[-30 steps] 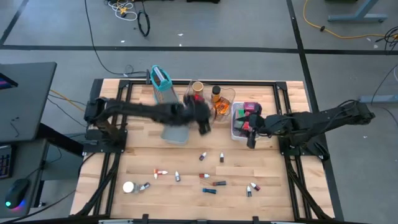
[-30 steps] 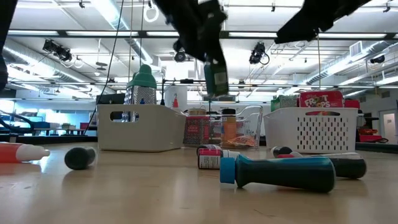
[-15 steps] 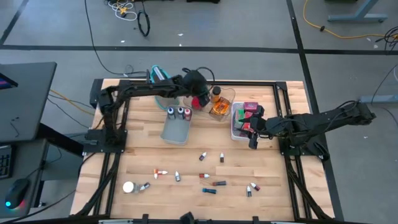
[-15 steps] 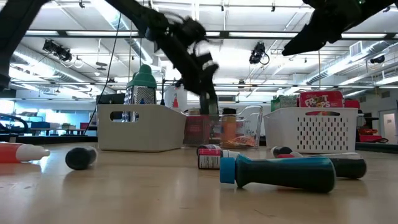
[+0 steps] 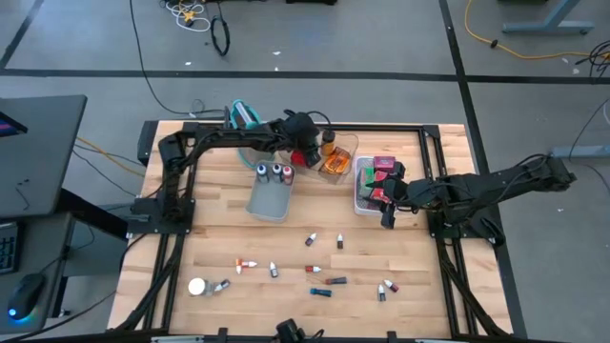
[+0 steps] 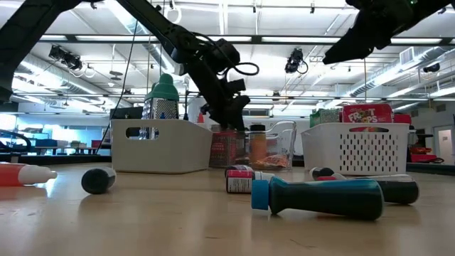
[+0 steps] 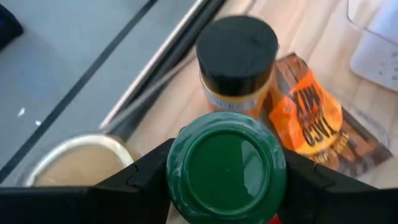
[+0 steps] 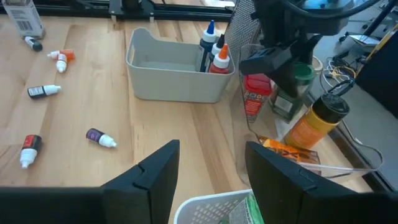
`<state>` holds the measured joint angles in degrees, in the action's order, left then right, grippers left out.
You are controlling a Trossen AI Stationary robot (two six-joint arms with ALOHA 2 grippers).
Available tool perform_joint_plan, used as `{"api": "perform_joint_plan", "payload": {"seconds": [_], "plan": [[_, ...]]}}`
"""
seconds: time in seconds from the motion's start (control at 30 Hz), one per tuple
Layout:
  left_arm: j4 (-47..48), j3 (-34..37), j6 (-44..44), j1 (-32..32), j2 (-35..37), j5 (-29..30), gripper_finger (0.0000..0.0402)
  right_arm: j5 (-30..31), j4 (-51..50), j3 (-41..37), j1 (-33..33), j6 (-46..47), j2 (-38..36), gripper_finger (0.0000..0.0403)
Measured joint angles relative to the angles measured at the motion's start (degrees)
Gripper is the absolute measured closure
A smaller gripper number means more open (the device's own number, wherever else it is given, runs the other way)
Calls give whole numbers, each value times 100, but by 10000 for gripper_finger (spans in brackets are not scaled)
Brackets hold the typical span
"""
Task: Pick & Place Kitchen Items
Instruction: Put the green seasoning bottle into the transparent bin, then put the white seasoning bottle into the transparent bin
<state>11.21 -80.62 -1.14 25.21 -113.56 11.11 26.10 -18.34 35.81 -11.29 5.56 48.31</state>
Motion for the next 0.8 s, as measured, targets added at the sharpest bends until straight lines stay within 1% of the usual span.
{"api": "perform_joint_plan", "payload": {"seconds": [0.27, 0.43, 0.53, 0.63, 0.8], "plan": [[80, 11, 65, -2, -7, 154, 144, -2, 74, 0, 0, 3, 2, 209], [130, 13, 113, -47, 140, 190, 141, -2, 101, 0, 0, 113, 2, 209], [314, 11, 123, -93, 485, 279, 145, -3, 122, 0, 0, 114, 2, 209], [674, 11, 425, -148, 966, 281, 147, -2, 142, 0, 0, 52, 2, 209], [1221, 7, 526, -397, 1966, 185, 145, -1, 301, 0, 0, -229, 2, 209]]}}
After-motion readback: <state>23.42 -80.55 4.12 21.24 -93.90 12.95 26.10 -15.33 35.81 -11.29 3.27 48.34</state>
